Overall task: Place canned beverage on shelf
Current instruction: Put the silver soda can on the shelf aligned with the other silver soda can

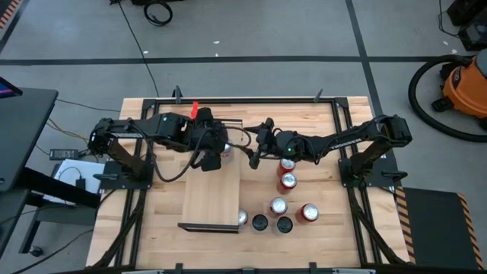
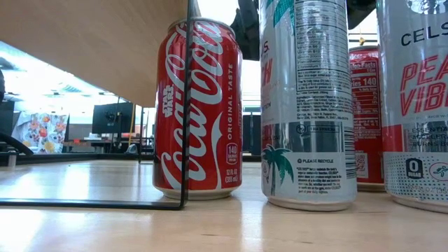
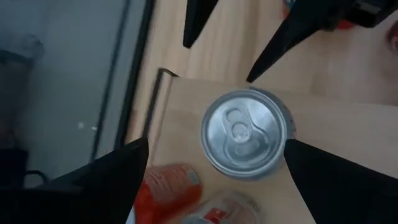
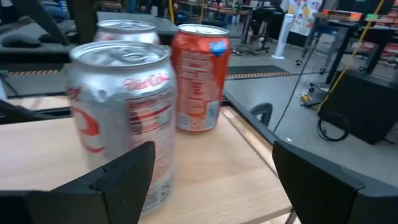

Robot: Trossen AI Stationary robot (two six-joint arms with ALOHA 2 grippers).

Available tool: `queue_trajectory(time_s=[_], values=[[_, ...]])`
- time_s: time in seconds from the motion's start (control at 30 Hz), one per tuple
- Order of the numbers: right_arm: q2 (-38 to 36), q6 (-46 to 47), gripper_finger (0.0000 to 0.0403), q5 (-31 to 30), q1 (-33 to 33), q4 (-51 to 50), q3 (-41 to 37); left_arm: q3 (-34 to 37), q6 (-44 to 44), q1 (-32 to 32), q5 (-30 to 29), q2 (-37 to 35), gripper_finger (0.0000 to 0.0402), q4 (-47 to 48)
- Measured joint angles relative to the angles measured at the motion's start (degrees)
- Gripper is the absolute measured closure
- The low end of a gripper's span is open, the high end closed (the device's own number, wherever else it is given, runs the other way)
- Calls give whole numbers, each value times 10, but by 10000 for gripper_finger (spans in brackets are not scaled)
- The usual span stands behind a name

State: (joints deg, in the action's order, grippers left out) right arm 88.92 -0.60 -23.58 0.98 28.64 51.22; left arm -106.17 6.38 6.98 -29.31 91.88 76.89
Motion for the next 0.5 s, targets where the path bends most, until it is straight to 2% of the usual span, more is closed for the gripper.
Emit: queue_trajectory(time_s=[0.27,0.5], values=[[0,9,69,55,-7,14,0,0,-1,10,-16,0,15,-27],[0,6,69,57,-1,47,0,0,5,10,-15,0,15,-58]])
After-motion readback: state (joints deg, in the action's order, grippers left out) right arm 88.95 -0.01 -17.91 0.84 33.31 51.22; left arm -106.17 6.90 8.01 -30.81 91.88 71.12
